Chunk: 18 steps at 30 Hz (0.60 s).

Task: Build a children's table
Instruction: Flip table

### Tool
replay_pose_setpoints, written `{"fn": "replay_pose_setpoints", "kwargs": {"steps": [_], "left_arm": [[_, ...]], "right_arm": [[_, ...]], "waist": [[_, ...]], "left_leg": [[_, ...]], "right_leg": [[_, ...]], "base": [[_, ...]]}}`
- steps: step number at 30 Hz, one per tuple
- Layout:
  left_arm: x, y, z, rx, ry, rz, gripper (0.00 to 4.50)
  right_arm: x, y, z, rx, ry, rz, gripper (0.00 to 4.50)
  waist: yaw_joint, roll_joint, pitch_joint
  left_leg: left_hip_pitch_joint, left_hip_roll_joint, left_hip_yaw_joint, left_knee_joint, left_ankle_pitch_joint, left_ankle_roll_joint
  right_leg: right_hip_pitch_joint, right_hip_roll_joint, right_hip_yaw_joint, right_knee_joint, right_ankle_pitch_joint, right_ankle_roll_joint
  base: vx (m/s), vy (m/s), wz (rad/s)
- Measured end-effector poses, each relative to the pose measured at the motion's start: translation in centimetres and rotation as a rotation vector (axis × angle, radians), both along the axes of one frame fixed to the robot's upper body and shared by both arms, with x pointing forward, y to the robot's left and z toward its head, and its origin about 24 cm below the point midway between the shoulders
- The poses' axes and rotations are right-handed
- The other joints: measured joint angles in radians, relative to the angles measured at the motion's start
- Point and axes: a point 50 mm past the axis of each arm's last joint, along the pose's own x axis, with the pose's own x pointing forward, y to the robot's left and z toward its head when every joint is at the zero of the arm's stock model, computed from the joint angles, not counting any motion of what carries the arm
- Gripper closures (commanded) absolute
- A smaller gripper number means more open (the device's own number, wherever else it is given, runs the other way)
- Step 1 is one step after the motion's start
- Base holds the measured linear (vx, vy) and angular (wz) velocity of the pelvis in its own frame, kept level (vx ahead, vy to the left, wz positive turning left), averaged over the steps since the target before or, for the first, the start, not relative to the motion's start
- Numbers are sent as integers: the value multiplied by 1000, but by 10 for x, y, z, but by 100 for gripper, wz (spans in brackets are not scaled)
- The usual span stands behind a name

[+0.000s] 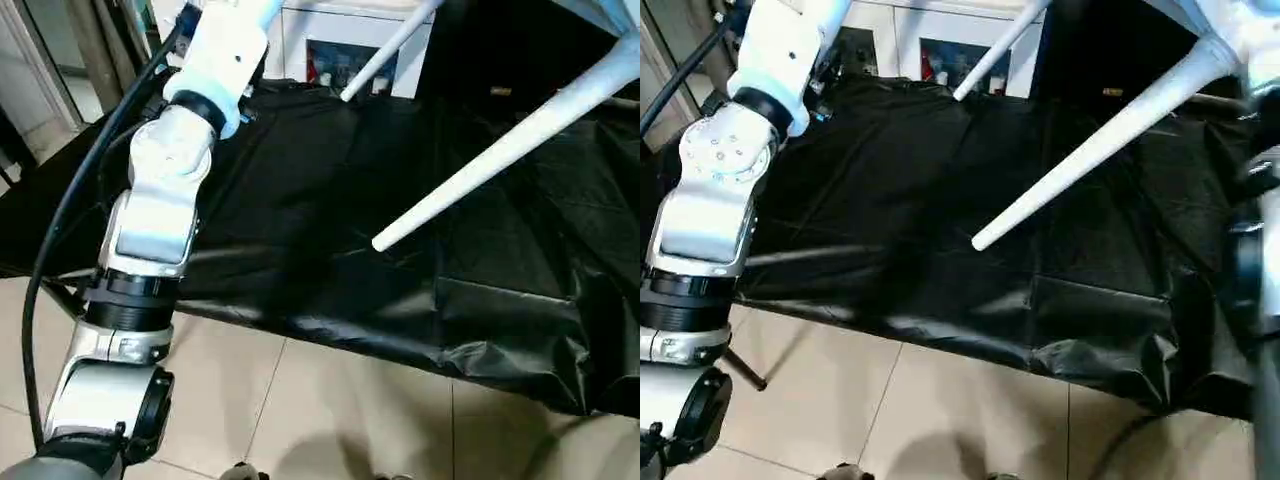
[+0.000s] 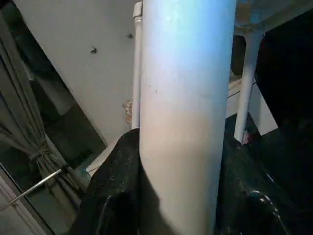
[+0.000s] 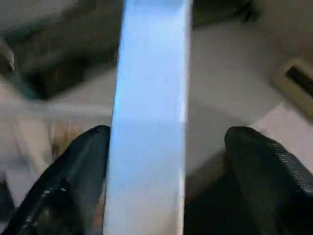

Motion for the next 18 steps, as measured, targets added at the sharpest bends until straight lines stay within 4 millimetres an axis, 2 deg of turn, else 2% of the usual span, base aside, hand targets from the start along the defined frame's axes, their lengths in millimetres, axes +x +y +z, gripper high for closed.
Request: {"fn": "replay_pose_setpoints", "kwargs": {"steps": [2,4,5,6,7,8,11,15,18], "left_arm": [[1,4,-2,3,7,13,289],[2,4,-4,5,12,14,289],[2,5,-6,9,14,16,289],[2,7,-6,11,16,19,289],[3,8,-7,12,19,23,289],[3,8,-8,16,17,23,289],[4,15,-9,21,19,43,289],[5,21,-10,19,27,62,291],[6,20,-10,21,24,58,291]], "right_arm": [[-4,13,-16,68,-11,158,8],[-3,20,-38,111,37,236,8],[-3,25,-63,151,86,279,0],[-2,27,-76,163,120,289,0],[1,27,-100,208,193,292,0],[0,23,-125,255,254,284,0],[-8,10,-174,377,364,260,0],[-25,-5,-223,515,463,217,0],[-35,-12,-250,608,524,159,0]], "waist": [[-1,-4,-2],[0,-5,-3],[1,-7,-4],[1,-6,-4],[1,-6,-4],[4,-6,-4],[5,-5,-4],[0,-4,-4],[-3,-1,-6]], "left_leg": [[1,3,0,4,0,0],[1,5,0,7,0,0],[4,8,0,9,0,0],[4,8,0,10,0,0],[3,8,1,10,1,-1],[3,9,1,9,2,-4],[2,9,1,9,4,-7],[3,10,0,8,5,-8],[4,11,-1,5,6,-10]], "right_leg": [[2,1,0,2,0,0],[2,1,-1,6,0,0],[4,1,-3,7,0,0],[4,1,-3,8,1,-1],[4,1,-3,8,2,-3],[5,0,-5,8,3,-4],[5,0,-8,8,5,-6],[6,0,-14,8,6,-7],[5,0,-15,8,7,-7]], "base": [[0,0,0],[0,0,0],[0,0,0],[0,0,0],[0,0,0],[0,0,0],[0,0,0],[0,0,0],[0,0,0]]}}
